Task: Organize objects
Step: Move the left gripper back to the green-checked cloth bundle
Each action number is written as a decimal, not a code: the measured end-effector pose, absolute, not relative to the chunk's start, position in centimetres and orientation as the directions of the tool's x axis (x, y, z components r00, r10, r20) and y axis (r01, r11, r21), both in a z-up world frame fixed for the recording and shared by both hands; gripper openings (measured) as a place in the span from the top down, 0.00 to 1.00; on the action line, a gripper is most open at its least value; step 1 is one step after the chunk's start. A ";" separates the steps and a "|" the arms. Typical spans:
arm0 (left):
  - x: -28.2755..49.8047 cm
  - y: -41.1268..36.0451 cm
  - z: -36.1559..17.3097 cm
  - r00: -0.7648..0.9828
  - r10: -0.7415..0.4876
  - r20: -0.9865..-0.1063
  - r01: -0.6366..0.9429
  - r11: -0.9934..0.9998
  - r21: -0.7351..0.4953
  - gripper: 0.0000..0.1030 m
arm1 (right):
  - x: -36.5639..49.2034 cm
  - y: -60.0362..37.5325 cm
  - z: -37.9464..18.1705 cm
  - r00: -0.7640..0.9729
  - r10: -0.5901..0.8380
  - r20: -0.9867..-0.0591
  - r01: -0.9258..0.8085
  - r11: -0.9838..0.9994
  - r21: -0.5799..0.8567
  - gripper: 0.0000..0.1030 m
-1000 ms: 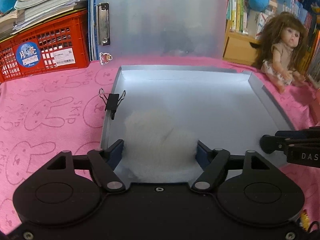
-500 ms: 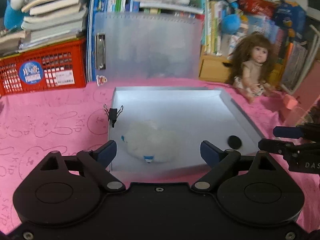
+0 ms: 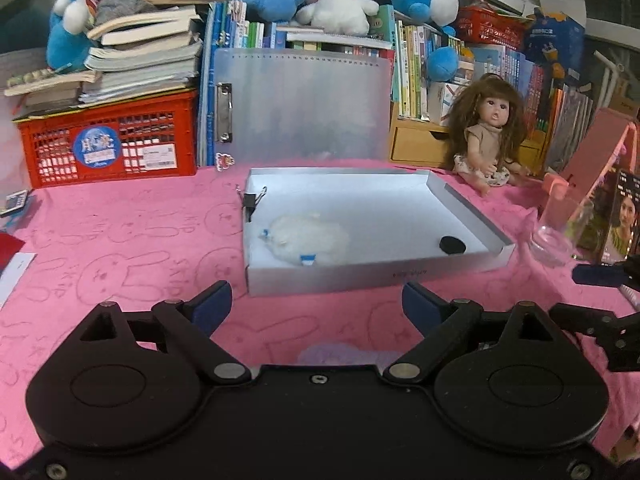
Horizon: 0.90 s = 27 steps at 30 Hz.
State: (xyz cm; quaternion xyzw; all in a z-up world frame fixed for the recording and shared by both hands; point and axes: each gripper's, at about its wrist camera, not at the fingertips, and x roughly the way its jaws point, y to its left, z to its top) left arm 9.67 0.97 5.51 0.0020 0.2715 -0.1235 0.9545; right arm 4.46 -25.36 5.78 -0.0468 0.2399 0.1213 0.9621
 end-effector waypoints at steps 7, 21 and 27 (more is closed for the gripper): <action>6.6 2.3 3.9 0.834 -0.217 -0.508 0.219 0.974 -0.056 0.08 | 1.1 -27.1 3.8 0.851 0.196 -0.488 -0.203 0.978 0.039 0.21; 2.8 2.4 1.8 0.864 -0.199 -0.463 0.234 0.972 0.019 0.05 | -0.6 -26.5 3.4 0.862 0.199 -0.466 -0.217 0.976 0.015 0.53; 2.8 2.7 1.1 0.861 -0.165 -0.480 0.203 0.979 0.028 0.05 | -0.7 -25.0 3.3 0.858 0.191 -0.476 -0.240 0.970 -0.045 0.62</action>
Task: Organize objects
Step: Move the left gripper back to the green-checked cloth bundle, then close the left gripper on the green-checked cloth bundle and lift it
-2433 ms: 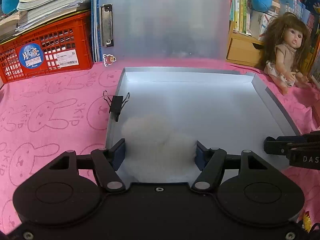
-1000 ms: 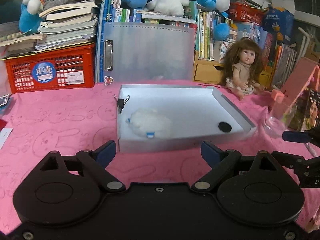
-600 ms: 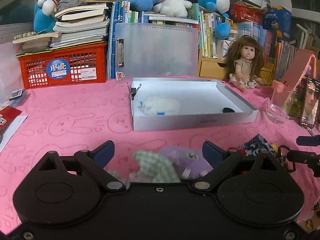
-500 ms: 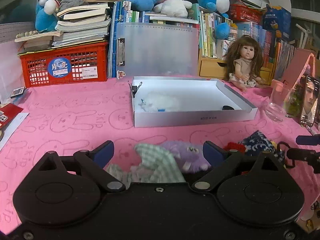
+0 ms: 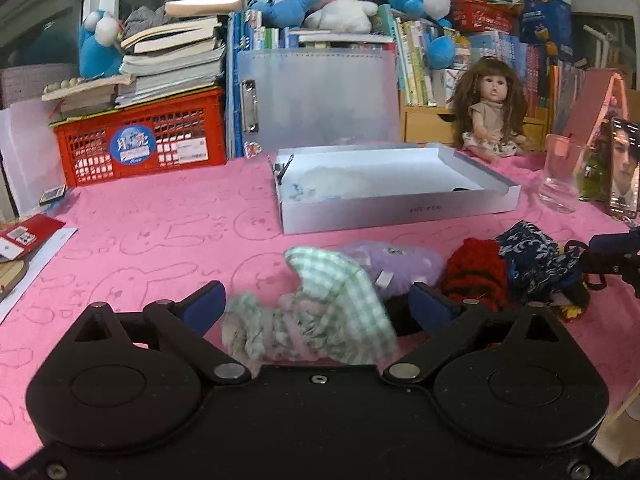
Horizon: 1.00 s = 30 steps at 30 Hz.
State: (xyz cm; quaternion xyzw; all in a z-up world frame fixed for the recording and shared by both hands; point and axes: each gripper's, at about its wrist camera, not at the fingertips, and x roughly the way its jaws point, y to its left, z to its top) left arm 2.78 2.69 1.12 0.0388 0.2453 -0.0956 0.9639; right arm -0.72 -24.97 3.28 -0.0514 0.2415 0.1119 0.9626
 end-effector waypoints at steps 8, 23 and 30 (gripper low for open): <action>3.5 3.5 0.2 0.834 -0.184 -0.520 0.198 0.980 -0.029 0.05 | -0.3 -23.6 2.7 0.837 0.200 -0.509 -0.271 0.960 -0.067 0.63; 4.2 2.8 -0.5 0.830 -0.169 -0.531 0.198 0.980 -0.003 0.07 | -0.1 -22.8 2.3 0.835 0.172 -0.523 -0.282 0.949 -0.139 0.50; 4.1 3.3 -0.5 0.834 -0.173 -0.523 0.189 0.982 -0.024 0.14 | -0.2 -24.4 3.0 0.850 0.130 -0.510 -0.223 0.967 -0.125 0.52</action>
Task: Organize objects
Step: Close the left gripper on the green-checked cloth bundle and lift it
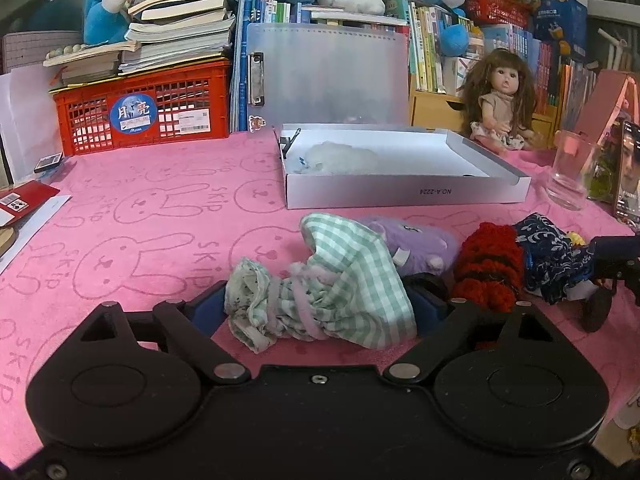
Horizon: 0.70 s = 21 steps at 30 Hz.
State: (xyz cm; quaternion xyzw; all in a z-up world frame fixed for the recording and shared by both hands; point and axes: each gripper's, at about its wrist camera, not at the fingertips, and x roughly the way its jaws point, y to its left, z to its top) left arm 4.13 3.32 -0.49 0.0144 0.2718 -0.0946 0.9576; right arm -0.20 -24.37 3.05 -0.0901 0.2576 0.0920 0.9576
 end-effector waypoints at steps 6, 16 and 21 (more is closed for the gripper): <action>4.1 3.2 -0.6 0.836 -0.166 -0.524 0.186 0.982 -0.015 0.15 | -0.7 -23.5 3.2 0.854 0.136 -0.502 -0.257 0.950 -0.180 0.52; 4.2 3.3 -0.8 0.837 -0.157 -0.524 0.174 0.985 -0.016 0.26 | -0.2 -22.4 2.3 0.850 0.105 -0.515 -0.262 0.934 -0.242 0.53; 3.9 3.7 -0.4 0.849 -0.152 -0.506 0.155 0.987 -0.037 0.42 | -0.6 -22.8 2.7 0.858 0.123 -0.498 -0.259 0.942 -0.213 0.70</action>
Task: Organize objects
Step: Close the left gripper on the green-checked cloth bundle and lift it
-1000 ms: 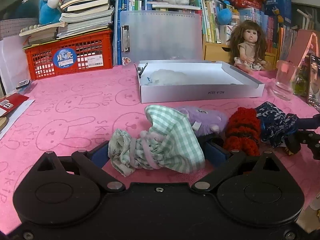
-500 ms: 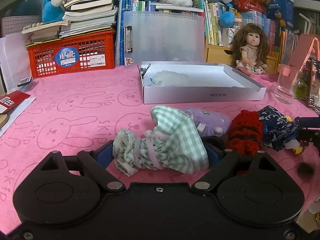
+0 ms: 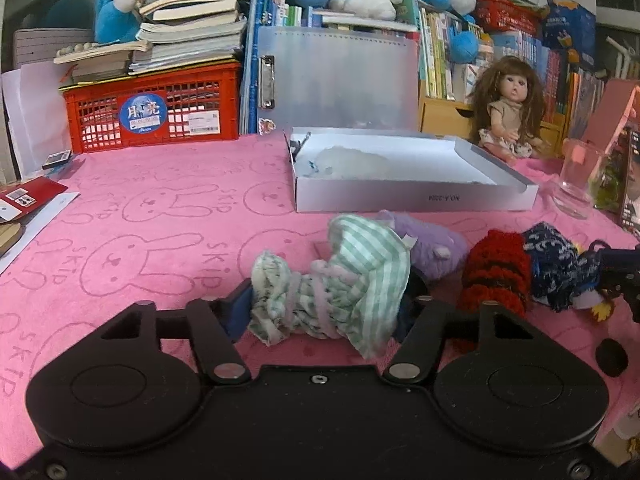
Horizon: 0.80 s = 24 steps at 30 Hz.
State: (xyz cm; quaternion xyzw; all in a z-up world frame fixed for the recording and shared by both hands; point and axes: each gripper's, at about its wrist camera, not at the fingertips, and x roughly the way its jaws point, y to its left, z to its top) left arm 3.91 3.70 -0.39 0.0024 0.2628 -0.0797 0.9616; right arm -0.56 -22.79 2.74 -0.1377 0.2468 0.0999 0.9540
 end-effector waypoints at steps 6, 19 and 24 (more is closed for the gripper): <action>3.8 3.7 0.3 0.862 -0.150 -0.484 0.148 0.988 -0.044 0.44 | -1.3 -22.7 3.8 0.857 0.204 -0.473 -0.312 0.936 -0.161 0.81; 3.4 3.9 0.7 0.866 -0.156 -0.475 0.152 0.987 -0.046 0.43 | 0.0 -23.2 3.9 0.823 0.249 -0.511 -0.348 0.931 -0.107 0.57; 3.3 3.9 0.7 0.864 -0.157 -0.478 0.157 0.987 -0.040 0.39 | 1.6 -24.3 4.3 0.797 0.272 -0.540 -0.359 0.931 -0.061 0.49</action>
